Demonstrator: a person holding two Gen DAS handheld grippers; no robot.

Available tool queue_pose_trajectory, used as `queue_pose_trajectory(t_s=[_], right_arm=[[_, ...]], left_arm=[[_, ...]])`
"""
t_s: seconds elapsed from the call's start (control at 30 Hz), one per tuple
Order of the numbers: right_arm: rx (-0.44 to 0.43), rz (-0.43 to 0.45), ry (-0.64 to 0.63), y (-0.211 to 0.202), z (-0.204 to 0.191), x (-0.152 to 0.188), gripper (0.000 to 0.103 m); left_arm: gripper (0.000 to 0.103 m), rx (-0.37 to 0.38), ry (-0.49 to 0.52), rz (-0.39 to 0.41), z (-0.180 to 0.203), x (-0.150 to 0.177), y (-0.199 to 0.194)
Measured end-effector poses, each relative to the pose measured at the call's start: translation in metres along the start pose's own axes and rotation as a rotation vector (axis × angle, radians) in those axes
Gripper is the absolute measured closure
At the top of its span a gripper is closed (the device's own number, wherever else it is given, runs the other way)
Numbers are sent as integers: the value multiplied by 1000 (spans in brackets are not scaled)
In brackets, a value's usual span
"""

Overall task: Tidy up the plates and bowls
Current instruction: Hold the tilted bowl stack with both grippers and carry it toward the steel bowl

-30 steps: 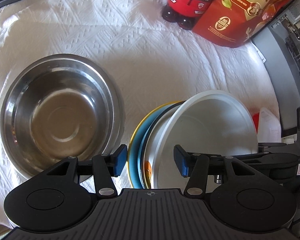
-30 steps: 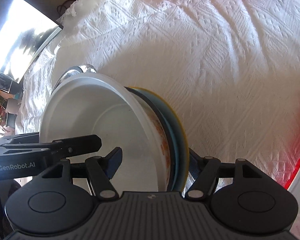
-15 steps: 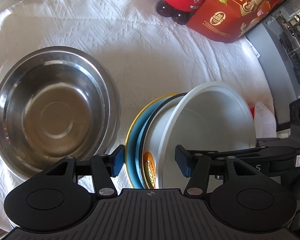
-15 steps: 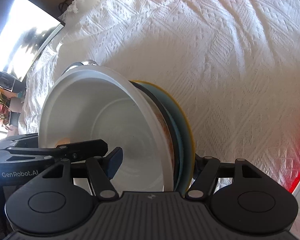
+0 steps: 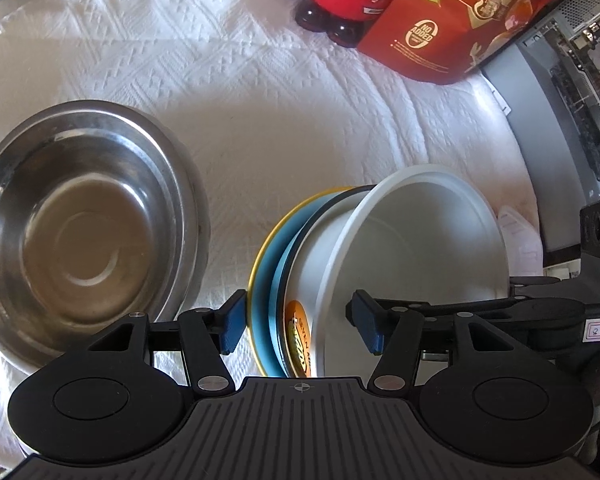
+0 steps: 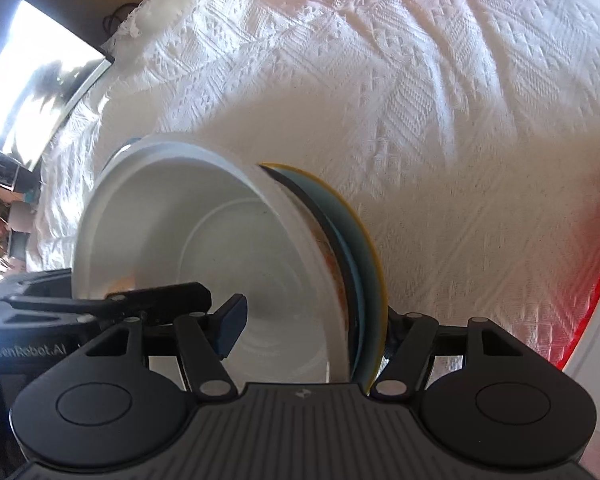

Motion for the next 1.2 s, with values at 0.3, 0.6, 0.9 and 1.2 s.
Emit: queue_pose_trajectory(t_s=[0.3,0.6,0.9,1.2], right_arm=[[2,7,-4,0,0,3,35],[-15,24,26,-1,1,8,36],[-20,21,29,-1,1,7,35],[-12,25,25,0,1,8,35]], left_arm=[[43,-9,-2,8,0,0,0],[43,-7,-5,10,0,0,0],[42,2,-18,-3,-1,0,0],[42,5,-22,-6,-1,1,1]])
Point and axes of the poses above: each gripper's, at about its wrist camera, not at the fingertips, and y roughly the way its jaws point, z to its right, x to its underside, the point moved 3 cm from there along y, roughly the way its jaws point, and after that the axes turned 5 degrees about -x, right-handed, at the moved point
